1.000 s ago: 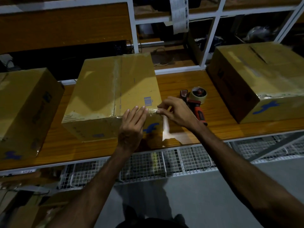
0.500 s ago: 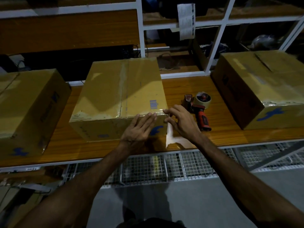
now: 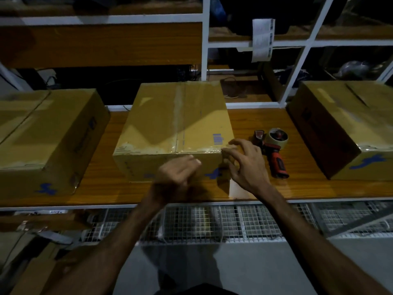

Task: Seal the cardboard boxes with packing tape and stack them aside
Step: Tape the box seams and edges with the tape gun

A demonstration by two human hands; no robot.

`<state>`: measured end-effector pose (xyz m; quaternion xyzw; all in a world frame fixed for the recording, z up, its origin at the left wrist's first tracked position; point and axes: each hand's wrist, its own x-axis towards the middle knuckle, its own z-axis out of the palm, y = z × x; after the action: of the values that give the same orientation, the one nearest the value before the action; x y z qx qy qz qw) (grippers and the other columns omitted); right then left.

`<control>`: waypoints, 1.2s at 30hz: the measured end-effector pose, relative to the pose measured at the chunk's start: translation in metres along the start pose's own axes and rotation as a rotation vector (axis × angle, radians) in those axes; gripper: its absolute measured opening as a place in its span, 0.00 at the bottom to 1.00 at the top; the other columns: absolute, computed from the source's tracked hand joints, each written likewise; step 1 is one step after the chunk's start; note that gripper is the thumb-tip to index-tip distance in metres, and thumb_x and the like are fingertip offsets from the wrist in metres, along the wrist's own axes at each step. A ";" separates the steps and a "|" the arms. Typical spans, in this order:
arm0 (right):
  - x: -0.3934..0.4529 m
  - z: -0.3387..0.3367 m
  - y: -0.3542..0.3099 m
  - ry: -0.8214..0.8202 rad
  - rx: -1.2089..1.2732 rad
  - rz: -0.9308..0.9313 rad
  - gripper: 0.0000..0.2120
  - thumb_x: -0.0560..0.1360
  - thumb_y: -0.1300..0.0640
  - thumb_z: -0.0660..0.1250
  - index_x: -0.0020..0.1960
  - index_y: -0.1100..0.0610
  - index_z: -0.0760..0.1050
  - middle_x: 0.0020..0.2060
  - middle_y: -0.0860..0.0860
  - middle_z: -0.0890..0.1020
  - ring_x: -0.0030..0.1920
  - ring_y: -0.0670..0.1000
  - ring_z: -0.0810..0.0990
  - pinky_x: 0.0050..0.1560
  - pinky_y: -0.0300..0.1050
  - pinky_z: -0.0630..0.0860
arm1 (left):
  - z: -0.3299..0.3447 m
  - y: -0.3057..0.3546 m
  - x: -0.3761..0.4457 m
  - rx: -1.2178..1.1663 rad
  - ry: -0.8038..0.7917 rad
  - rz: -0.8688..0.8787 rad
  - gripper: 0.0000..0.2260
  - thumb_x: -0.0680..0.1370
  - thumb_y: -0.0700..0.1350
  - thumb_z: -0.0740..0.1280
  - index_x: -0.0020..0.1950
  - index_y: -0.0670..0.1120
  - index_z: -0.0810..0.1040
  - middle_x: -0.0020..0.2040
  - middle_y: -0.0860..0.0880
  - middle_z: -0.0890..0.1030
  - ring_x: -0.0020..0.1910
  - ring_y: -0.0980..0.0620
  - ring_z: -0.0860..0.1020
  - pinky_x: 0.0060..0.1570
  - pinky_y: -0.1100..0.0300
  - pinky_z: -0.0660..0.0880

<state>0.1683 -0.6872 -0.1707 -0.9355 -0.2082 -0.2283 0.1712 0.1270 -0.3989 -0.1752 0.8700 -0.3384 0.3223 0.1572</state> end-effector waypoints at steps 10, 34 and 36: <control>0.068 0.040 -0.087 -0.130 0.103 -0.156 0.16 0.83 0.52 0.64 0.68 0.52 0.82 0.64 0.51 0.82 0.65 0.53 0.79 0.67 0.59 0.74 | -0.099 -0.149 -0.081 -0.039 0.080 -0.527 0.39 0.63 0.19 0.63 0.72 0.41 0.79 0.70 0.43 0.80 0.68 0.44 0.78 0.60 0.50 0.80; 0.098 0.068 -0.142 -0.075 0.036 -0.018 0.09 0.81 0.55 0.68 0.58 0.54 0.84 0.56 0.51 0.84 0.58 0.52 0.81 0.60 0.60 0.78 | -0.074 -0.200 -0.097 -0.116 0.115 -0.154 0.15 0.78 0.37 0.76 0.64 0.38 0.83 0.57 0.41 0.83 0.51 0.48 0.83 0.49 0.59 0.82; 0.099 0.069 -0.144 -0.077 0.027 -0.037 0.08 0.81 0.56 0.68 0.58 0.55 0.84 0.56 0.51 0.84 0.58 0.53 0.81 0.59 0.60 0.77 | -0.070 -0.207 -0.102 -0.041 0.127 -0.089 0.13 0.78 0.36 0.76 0.63 0.37 0.84 0.55 0.38 0.84 0.50 0.43 0.84 0.47 0.52 0.84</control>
<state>0.2057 -0.5048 -0.1470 -0.9372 -0.2350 -0.1927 0.1715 0.1807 -0.1656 -0.2028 0.8586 -0.2954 0.3624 0.2102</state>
